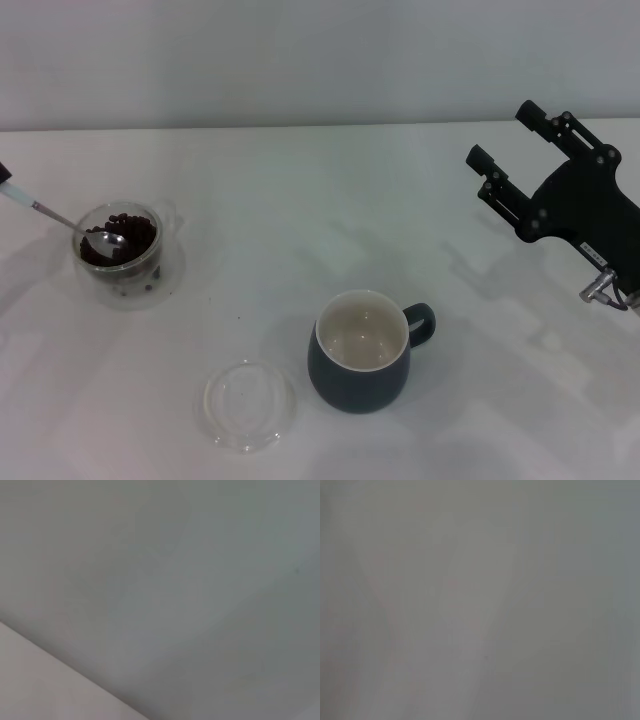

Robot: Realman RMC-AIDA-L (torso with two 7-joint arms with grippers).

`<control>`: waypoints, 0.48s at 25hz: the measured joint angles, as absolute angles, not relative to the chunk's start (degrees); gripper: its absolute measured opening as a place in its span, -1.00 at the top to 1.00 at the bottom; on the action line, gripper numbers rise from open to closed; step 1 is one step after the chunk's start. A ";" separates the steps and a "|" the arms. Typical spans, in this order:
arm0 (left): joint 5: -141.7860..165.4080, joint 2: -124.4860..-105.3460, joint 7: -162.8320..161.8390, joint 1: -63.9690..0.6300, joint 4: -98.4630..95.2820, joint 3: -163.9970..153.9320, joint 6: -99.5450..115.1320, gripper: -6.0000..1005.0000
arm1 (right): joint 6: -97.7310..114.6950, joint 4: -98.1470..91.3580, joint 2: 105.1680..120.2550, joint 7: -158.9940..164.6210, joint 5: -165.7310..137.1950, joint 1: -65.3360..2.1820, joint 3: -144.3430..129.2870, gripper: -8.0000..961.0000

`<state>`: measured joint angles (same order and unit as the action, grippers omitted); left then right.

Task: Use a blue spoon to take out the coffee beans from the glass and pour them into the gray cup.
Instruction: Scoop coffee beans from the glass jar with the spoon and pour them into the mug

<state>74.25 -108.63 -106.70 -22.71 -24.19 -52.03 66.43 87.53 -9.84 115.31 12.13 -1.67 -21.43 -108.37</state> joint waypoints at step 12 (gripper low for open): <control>75.12 -108.94 -105.28 -23.19 -24.16 -52.40 62.16 0.72 | 86.99 -9.85 115.40 12.82 -1.38 -21.03 -109.16 -0.42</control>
<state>75.12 -108.94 -105.28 -23.19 -24.16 -52.40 62.16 86.99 -9.85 115.40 12.82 -1.38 -21.03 -109.16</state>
